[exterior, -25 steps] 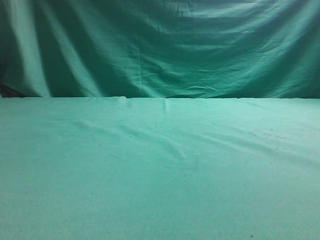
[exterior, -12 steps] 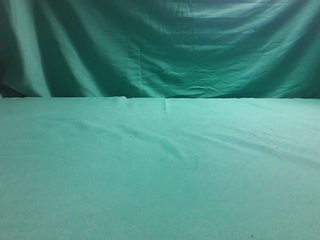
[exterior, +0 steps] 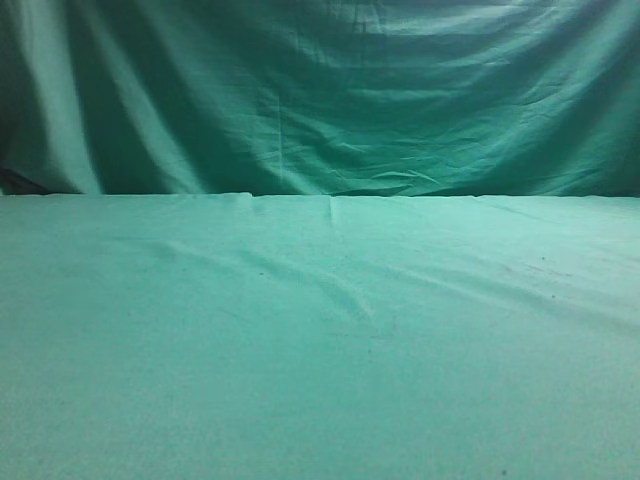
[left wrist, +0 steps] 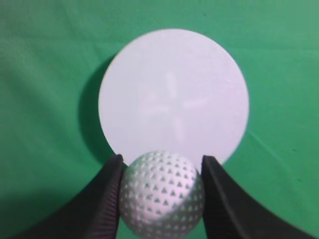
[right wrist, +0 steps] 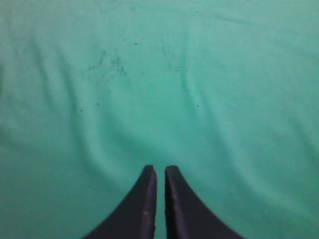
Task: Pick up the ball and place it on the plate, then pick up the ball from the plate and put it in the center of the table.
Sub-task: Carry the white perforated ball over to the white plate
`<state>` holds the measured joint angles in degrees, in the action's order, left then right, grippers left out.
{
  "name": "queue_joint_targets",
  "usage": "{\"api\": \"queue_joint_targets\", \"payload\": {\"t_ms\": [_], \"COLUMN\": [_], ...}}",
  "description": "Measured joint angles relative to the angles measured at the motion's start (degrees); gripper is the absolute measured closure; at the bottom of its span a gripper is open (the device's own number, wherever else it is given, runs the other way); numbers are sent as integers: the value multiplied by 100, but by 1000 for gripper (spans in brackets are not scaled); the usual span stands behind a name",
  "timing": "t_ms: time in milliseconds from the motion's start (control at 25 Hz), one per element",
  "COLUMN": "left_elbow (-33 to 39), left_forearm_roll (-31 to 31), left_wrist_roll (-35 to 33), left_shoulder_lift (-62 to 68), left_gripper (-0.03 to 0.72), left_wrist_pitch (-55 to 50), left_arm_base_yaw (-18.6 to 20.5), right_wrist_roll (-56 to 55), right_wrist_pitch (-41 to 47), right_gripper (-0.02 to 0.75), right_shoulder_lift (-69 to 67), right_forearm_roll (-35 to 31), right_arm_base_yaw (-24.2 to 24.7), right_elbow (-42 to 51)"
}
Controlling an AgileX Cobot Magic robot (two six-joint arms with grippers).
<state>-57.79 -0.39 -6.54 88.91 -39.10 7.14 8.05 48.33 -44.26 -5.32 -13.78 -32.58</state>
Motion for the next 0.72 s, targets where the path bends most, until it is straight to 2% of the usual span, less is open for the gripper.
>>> {"api": "queue_joint_targets", "payload": {"t_ms": [240,720], "left_elbow": [0,0], "left_forearm_roll": [360,578], "left_wrist_roll": [0,21], "left_shoulder_lift": [271,721], "left_gripper": [379,379], "left_wrist_pitch": [359,1002], "left_arm_base_yaw": [0,0], "right_wrist_roll": [10,20], "right_wrist_pitch": [-155,-446], "right_gripper": [678,678], "right_shoulder_lift": [-826,-1177], "right_forearm_roll": [-26,-173], "right_arm_base_yaw": [-527,-636], "right_elbow": [-138,-151]}}
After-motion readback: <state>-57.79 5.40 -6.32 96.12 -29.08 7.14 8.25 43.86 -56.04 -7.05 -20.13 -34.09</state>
